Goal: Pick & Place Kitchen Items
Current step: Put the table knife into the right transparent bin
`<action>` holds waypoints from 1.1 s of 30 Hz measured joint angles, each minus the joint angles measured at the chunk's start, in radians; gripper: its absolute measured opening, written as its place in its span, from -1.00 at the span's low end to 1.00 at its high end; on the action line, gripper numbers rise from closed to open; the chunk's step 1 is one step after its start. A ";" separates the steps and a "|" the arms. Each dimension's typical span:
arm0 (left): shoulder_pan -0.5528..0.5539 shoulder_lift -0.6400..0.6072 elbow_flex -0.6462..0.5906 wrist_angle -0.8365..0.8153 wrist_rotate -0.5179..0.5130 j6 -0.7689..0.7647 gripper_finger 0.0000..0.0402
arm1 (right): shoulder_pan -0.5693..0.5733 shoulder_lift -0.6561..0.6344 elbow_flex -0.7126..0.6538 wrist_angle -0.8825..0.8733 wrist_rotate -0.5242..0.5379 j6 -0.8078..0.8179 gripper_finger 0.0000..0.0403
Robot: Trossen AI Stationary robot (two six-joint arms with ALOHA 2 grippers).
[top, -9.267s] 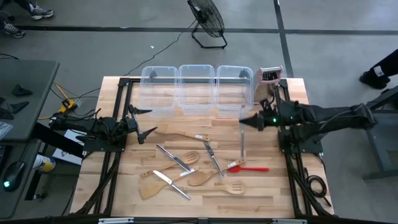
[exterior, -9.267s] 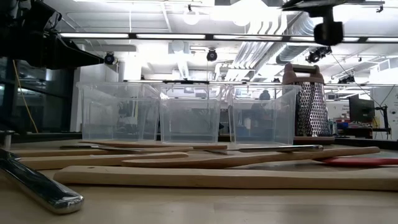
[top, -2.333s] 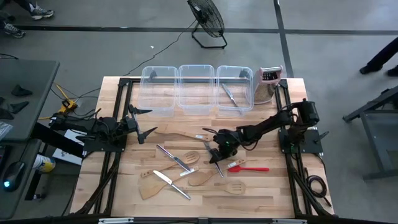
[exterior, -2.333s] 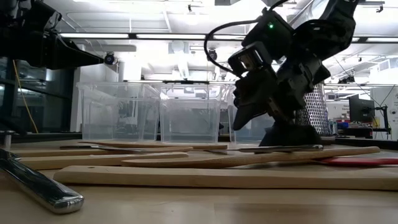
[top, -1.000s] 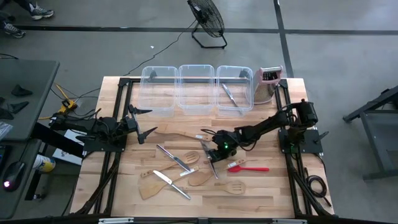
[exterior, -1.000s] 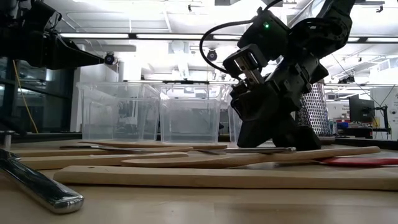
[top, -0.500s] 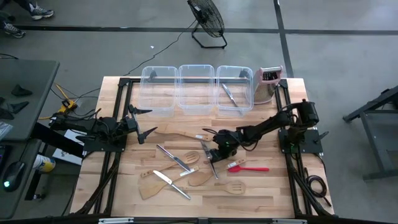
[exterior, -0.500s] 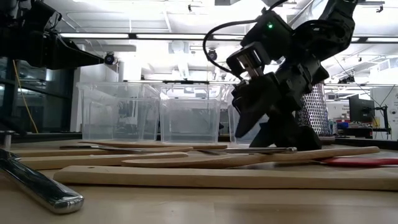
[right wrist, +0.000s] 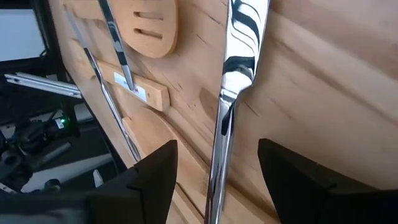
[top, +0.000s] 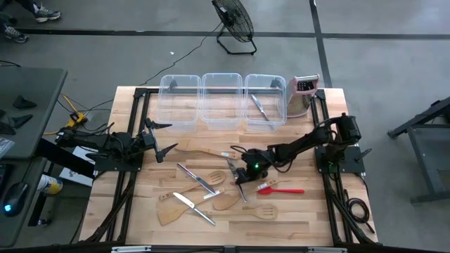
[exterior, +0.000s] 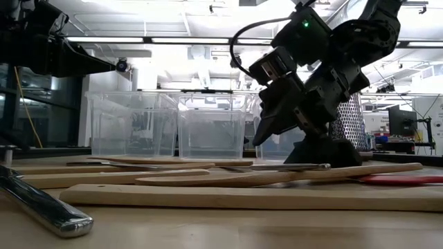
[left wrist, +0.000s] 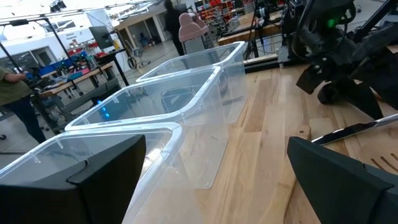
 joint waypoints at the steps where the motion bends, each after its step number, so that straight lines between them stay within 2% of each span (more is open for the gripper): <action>1: 0.000 0.000 0.000 0.000 0.000 0.000 0.93 | 0.002 0.000 0.008 -0.016 0.001 0.004 0.08; 7: 0.000 0.000 0.000 0.000 0.000 0.000 0.93 | 0.006 0.001 0.035 -0.070 0.009 -0.017 0.02; 15: 0.000 0.000 0.000 0.000 0.000 0.000 0.93 | 0.013 0.076 0.107 -0.079 -0.018 -0.035 0.01; 27: 0.000 0.000 0.000 0.000 0.000 0.000 0.93 | 0.021 0.079 0.127 -0.126 0.048 -0.045 0.01; 33: 0.000 0.000 0.000 0.000 0.000 0.000 0.93 | 0.020 0.080 0.129 -0.161 0.060 -0.042 -0.18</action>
